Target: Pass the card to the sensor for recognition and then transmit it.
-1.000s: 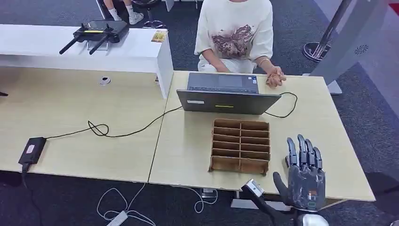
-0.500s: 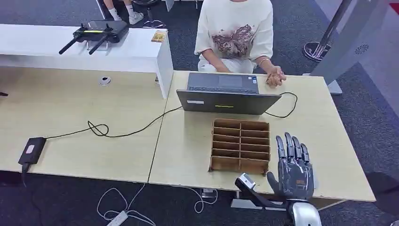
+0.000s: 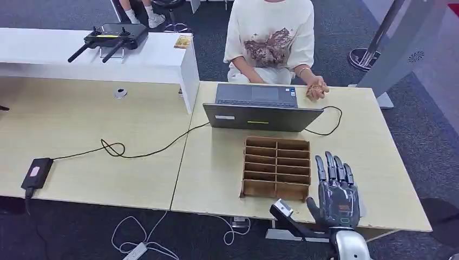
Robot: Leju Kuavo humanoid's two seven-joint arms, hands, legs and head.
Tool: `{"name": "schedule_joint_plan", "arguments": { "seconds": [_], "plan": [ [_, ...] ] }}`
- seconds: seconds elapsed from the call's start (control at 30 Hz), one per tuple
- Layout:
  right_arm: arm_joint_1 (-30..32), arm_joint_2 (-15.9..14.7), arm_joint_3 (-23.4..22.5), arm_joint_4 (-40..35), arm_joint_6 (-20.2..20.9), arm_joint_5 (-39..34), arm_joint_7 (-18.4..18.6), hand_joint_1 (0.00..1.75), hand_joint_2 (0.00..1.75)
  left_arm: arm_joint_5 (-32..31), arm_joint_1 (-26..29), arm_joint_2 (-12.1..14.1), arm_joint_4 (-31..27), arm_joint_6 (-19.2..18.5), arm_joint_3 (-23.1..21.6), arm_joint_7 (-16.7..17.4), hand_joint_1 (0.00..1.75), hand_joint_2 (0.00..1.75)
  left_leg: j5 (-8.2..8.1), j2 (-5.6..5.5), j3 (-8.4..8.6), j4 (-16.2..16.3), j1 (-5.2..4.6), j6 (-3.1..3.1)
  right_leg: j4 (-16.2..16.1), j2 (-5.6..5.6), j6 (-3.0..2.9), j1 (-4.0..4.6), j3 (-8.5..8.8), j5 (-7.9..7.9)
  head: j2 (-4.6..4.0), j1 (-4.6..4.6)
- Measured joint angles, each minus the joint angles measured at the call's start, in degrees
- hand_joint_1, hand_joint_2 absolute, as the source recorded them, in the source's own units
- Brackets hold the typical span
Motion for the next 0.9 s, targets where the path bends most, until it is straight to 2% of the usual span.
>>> {"name": "schedule_joint_plan", "arguments": {
  "seconds": [0.23, 0.43, 0.53, 0.6, 0.9],
  "plan": [
    [-1.26, -0.18, 0.0, 2.06, -0.42, -0.11, -2.54, 0.0, 1.75, 0.0, -0.02, 0.07, 0.0, -0.35, 0.0, -0.18, 0.0, 1.75, 0.0, 0.0, -0.01, 0.0, 0.0, 0.0, 0.0, 0.0, 0.0, 0.0, 0.0, 0.0, 0.0, 0.0],
    [-2.83, -0.18, 0.33, 4.0, -0.18, -0.13, -3.74, 0.09, 1.75, -0.35, -0.05, 0.09, 0.0, -0.52, 0.0, -0.33, 0.0, 1.75, 0.0, 0.01, -0.01, 0.0, 0.0, 0.0, 0.0, 0.01, 0.0, 0.0, 0.0, 0.0, 0.0, 0.0],
    [-3.86, -0.18, 1.07, 5.2, 0.04, -0.13, -4.09, 0.19, 1.75, -0.68, -0.11, 0.09, 0.0, -0.61, -0.02, -0.35, 0.0, 1.75, 0.0, 0.0, 0.0, 0.0, 0.0, 0.0, 0.01, 0.0, 0.0, 0.0, 0.0, 0.0, 0.0, 0.0],
    [-4.53, -0.18, 1.66, 6.29, 0.13, -0.24, -4.59, 0.16, 1.75, -0.81, -0.11, 0.09, 0.0, -0.63, -0.02, -0.5, 0.0, 1.75, 0.0, 0.0, 0.0, 0.0, 0.0, 0.0, 0.01, 0.0, 0.0, 0.0, 0.0, 0.0, 0.0, 0.0],
    [-6.71, -0.18, 3.15, 10.34, 0.63, -0.96, -4.9, 0.23, 1.75, -1.25, -0.16, 0.17, 0.0, -0.85, -0.17, -0.68, 0.0, 1.75, 0.01, 0.01, -0.01, 0.0, 0.0, 0.0, 0.01, 0.01, 0.0, 0.0, 0.0, 0.0, 0.0, 0.0]
  ]
}}
